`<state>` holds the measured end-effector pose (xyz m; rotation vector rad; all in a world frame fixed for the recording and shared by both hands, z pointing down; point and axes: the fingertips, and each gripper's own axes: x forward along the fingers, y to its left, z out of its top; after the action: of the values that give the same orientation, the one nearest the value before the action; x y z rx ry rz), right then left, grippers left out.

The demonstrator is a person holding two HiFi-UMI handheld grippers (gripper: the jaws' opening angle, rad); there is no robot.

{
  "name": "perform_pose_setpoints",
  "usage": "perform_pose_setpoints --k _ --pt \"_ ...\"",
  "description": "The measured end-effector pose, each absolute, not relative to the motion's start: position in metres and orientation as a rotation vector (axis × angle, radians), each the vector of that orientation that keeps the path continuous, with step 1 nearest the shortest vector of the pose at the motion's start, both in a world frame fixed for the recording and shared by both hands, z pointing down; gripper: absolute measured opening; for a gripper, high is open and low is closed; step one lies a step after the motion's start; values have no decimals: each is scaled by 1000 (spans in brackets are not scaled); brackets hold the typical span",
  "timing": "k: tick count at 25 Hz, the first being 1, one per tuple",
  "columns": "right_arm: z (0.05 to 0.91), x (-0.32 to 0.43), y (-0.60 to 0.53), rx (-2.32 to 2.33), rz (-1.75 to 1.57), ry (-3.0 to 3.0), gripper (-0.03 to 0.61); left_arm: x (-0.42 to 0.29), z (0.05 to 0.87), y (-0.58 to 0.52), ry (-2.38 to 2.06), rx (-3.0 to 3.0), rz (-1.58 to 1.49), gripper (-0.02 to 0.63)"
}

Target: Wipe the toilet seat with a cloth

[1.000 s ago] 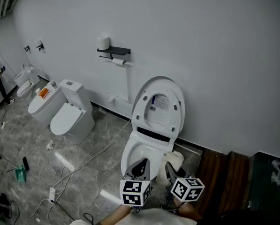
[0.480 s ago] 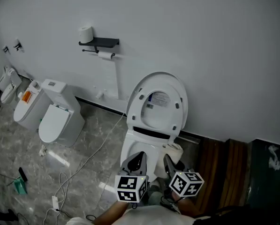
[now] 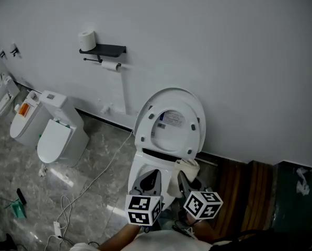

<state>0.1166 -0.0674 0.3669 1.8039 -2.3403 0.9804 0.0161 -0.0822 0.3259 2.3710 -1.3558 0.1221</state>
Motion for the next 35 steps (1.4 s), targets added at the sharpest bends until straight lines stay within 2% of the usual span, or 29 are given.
perform_pose_setpoints --k 6,13,20,27,35 --pt "372 125 -120 1778 911 -2335 89 27 326 -118 -1358 2320 81 0" --pt "352 132 -250 1771 674 -2385 89 42 320 -171 -1416 2346 127 0" --pt "357 140 -354 1905 530 -2333 89 36 344 -179 -1466 2292 212 0" --pt "366 147 -360 1949 500 -2329 89 27 373 -181 -1482 2233 230 0" --pt "394 200 -319 2100 380 -2141 89 28 387 -164 -1487 2257 168 1"
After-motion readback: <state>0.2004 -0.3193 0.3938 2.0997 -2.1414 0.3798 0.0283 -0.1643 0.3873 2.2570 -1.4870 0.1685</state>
